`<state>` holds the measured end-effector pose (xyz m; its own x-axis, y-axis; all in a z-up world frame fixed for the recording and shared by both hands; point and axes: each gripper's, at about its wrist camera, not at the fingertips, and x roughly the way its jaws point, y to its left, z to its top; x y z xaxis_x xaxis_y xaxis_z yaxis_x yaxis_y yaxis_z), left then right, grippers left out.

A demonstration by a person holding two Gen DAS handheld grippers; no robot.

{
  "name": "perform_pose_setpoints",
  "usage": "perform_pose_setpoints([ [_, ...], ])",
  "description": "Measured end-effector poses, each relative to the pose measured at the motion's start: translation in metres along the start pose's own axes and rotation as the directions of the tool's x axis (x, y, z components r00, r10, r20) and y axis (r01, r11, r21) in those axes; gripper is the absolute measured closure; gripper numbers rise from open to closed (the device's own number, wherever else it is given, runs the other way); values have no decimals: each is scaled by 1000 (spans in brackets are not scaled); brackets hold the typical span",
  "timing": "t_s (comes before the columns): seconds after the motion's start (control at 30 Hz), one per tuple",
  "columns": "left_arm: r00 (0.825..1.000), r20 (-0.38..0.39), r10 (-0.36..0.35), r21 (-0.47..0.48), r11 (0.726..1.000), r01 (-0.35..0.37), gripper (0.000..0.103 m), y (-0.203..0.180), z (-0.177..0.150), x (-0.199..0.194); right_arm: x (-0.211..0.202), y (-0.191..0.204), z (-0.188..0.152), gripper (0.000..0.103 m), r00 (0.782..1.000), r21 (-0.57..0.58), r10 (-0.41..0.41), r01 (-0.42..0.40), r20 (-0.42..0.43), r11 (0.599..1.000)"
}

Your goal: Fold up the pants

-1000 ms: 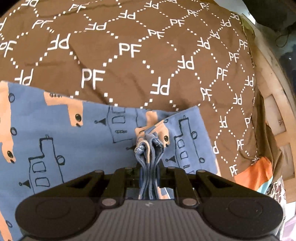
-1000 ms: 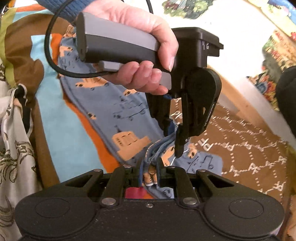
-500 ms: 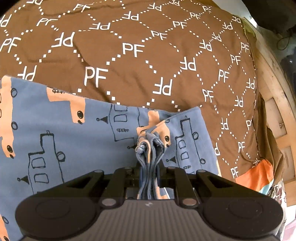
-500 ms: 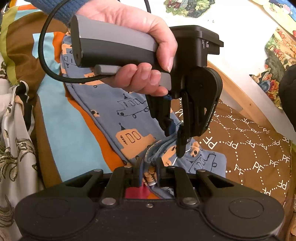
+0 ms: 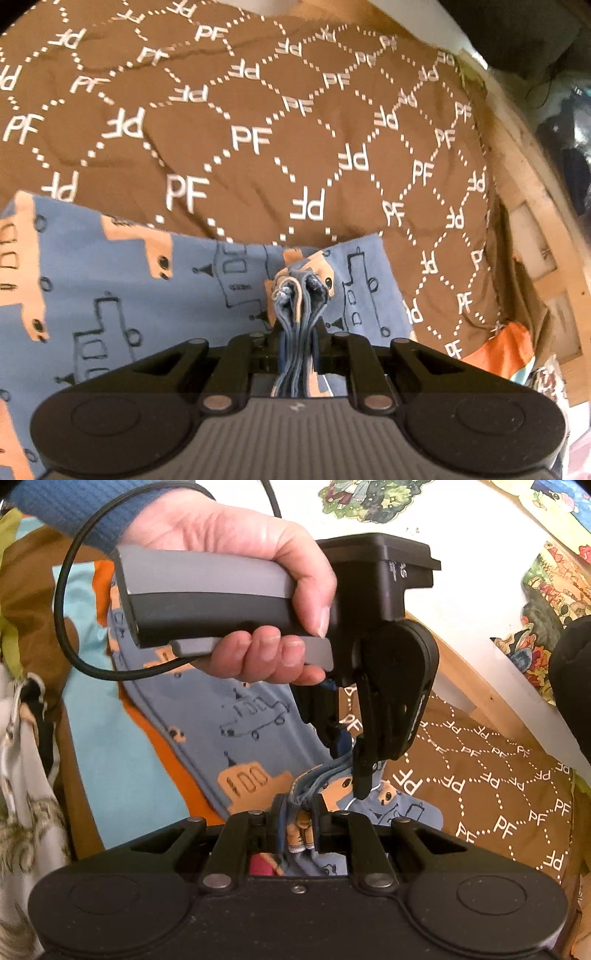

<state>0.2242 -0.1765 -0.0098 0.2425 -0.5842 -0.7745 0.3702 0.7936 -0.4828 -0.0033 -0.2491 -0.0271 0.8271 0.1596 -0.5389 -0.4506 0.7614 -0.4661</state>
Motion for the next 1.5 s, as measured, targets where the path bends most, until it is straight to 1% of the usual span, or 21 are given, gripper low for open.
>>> perform_pose_setpoints([
  [0.17, 1000, 19, 25, -2, 1000, -25, 88, 23, -1, -29, 1, 6, 28, 89, 998, 53, 54, -56, 41, 997],
  [0.4, 997, 37, 73, -44, 997, -71, 88, 75, -8, -69, 13, 31, 65, 89, 981, 51, 160, -166, 111, 985],
  [0.63, 992, 34, 121, -33, 992, -119, 88, 103, -18, -78, 35, 61, 77, 89, 964, 47, 241, -248, 108, 968],
  [0.7, 990, 32, 135, -12, 991, -135, 85, 105, -20, -75, 40, 67, 77, 88, 961, 41, 262, -266, 86, 963],
  [0.73, 987, 36, 154, 0, 988, -154, 76, 104, -22, -74, 44, 68, 76, 88, 960, 37, 273, -276, 68, 960],
  [0.77, 983, 47, 179, 7, 984, -180, 59, 104, -24, -75, 45, 69, 74, 84, 959, 38, 277, -279, 63, 959],
  [0.83, 974, 73, 212, 19, 977, -214, 44, 103, -30, -78, 39, 65, 70, 78, 959, 37, 275, -278, 72, 960],
  [0.9, 966, 98, 238, 28, 970, -241, 44, 104, -35, -85, 27, 56, 64, 60, 965, 25, 249, -252, 82, 968],
  [0.93, 961, 109, 255, 28, 965, -260, 44, 104, -37, -89, 22, 49, 60, 55, 972, 26, 223, -225, 81, 974],
  [1.0, 944, 147, 294, 16, 954, -300, 38, 103, -43, -94, 15, 31, 50, 36, 983, 37, 165, -168, 78, 985],
  [1.03, 935, 167, 312, 5, 948, -317, 33, 102, -46, -96, 13, 21, 44, 31, 990, 48, 120, -123, 71, 991],
  [1.1, 922, 204, 328, -8, 943, -334, 30, 98, -49, -97, 19, -1, 33, 17, 999, 76, 0, -3, 35, 997],
  [1.17, 908, 245, 339, -6, 937, -348, 24, 89, -50, -92, 34, -23, 27, 15, 994, 117, -109, 109, -9, 987],
  [1.2, 895, 262, 361, -8, 928, -372, 21, 85, -49, -88, 43, -32, 26, 11, 989, 140, -150, 151, -17, 979],
  [1.27, 857, 281, 432, -19, 895, -445, 18, 78, -48, -78, 65, -48, 25, 3, 977, 166, -213, 213, -17, 963],
  [1.3, 838, 283, 467, -25, 877, -480, 18, 77, -48, -73, 76, -53, 24, 2, 974, 167, -227, 226, -17, 960],
  [1.33, 827, 280, 488, -33, 866, -500, 18, 77, -48, -69, 89, -57, 24, 2, 974, 168, -225, 226, -24, 960],
  [1.4, 811, 264, 522, -64, 848, -525, 16, 85, -51, -64, 112, -61, 20, 3, 975, 159, -214, 222, -66, 962],
  [1.43, 808, 264, 527, -81, 847, -526, 14, 90, -53, -65, 124, -62, 15, 3, 970, 133, -223, 235, -96, 963],
  [1.47, 810, 275, 517, -92, 853, -513, 14, 95, -56, -67, 135, -63, 7, 3, 961, 92, -245, 257, -127, 962],
  [1.5, 816, 284, 504, -94, 861, -499, 14, 98, -58, -69, 139, -67, -2, 1, 958, 80, -258, 269, -123, 960],
])
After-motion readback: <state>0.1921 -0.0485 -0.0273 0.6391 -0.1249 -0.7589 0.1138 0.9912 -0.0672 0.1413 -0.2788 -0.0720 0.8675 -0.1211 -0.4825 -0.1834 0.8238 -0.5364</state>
